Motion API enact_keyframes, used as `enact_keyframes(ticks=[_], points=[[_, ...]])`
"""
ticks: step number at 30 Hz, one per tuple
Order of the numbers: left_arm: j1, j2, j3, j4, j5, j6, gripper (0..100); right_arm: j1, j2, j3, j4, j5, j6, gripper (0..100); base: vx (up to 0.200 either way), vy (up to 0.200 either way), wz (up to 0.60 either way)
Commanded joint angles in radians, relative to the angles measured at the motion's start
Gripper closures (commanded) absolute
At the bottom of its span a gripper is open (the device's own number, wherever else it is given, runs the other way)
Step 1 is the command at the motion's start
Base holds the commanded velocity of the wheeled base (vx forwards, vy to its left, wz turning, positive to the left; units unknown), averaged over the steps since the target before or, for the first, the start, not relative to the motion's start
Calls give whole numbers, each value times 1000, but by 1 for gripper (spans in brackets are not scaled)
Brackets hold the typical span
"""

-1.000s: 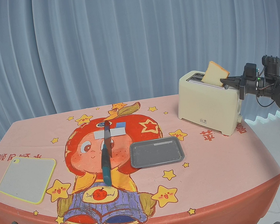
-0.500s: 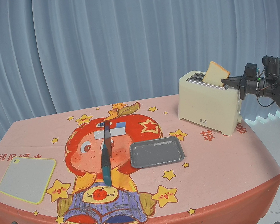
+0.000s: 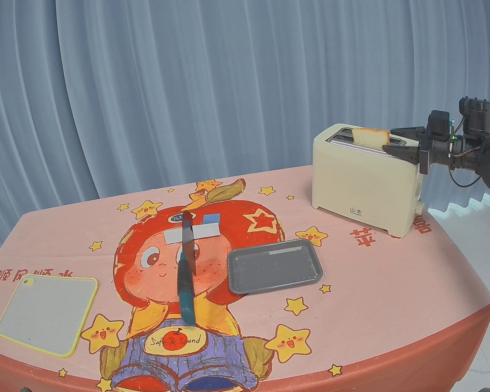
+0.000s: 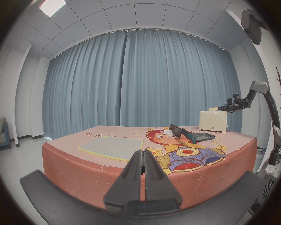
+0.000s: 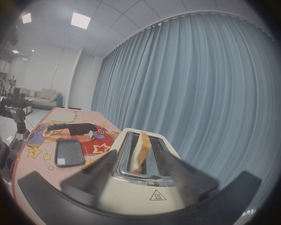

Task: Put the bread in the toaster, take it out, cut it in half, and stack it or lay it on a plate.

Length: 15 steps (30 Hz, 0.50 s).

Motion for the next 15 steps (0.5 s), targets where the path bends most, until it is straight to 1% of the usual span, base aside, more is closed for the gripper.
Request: enact_keyframes(ticks=[1, 15], points=[[0, -16, 18, 0, 0, 0, 100, 1, -2, 6, -3, 0, -1, 0, 0, 0, 0], [0, -16, 18, 0, 0, 0, 100, -2, -46, 26, -5, 0, 3, 0, 0, 0, 0]])
